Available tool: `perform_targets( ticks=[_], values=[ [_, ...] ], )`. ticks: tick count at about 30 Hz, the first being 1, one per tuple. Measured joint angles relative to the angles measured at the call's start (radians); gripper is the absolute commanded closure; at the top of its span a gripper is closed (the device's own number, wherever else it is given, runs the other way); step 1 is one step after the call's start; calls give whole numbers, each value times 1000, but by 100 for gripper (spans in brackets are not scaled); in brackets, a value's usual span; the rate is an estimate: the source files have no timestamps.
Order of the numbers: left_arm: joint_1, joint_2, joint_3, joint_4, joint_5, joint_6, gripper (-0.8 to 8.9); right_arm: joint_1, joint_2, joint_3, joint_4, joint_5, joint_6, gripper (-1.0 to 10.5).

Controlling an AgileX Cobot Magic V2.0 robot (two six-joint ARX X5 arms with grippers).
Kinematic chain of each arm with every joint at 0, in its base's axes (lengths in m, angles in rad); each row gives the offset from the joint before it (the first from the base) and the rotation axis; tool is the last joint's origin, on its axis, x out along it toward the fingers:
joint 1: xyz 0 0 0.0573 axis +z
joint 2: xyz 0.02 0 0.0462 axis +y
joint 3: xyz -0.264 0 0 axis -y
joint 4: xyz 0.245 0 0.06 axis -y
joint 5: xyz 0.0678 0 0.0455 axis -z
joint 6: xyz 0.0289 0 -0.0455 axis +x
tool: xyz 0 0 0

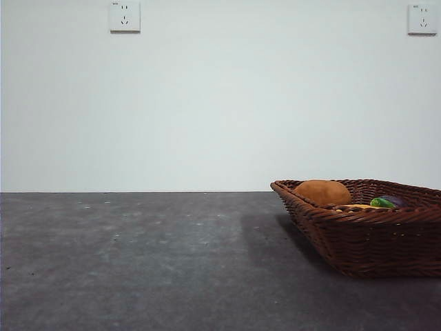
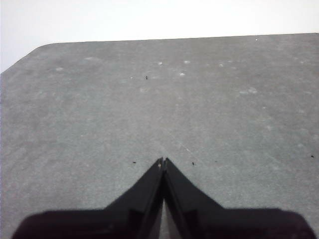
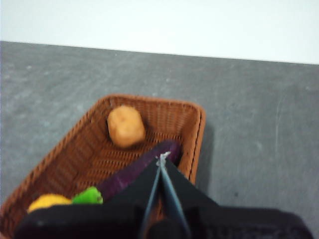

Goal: Help me put the vegetables on the table into the basket

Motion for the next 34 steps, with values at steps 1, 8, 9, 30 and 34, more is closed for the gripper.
perform_targets(
  ticks=[1, 8, 9, 30, 34],
  values=[
    [0, 0, 0, 0, 0, 0, 817, 0, -19, -30, 13, 0, 2, 946],
    [0, 0, 0, 0, 0, 0, 817, 3, -119, -192, 36, 7, 42, 946],
    [0, 0, 0, 0, 0, 0, 817, 9, -129, -208, 36, 7, 44, 946],
    [0, 1, 0, 1, 0, 0, 817, 105, -196, -256, 92, 119, 52, 946],
    [0, 3, 0, 1, 0, 0, 817, 105, -196, -256, 92, 119, 52, 946]
  ],
)
